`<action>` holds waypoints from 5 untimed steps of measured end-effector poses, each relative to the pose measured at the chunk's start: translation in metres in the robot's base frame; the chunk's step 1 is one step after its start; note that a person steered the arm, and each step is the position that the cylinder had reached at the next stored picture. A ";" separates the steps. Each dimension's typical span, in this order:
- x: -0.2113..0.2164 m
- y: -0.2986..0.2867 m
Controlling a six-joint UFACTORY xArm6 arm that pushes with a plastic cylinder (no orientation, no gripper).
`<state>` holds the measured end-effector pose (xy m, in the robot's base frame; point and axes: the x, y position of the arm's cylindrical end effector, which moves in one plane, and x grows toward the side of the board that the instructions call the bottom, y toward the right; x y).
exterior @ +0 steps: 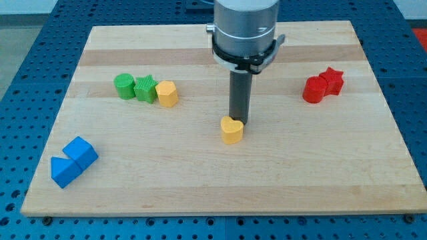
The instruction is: Slide the heart towards the bottom center of the board
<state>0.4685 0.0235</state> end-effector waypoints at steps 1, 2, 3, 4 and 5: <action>0.035 0.022; 0.066 0.036; 0.087 0.039; 0.091 0.038; 0.073 0.035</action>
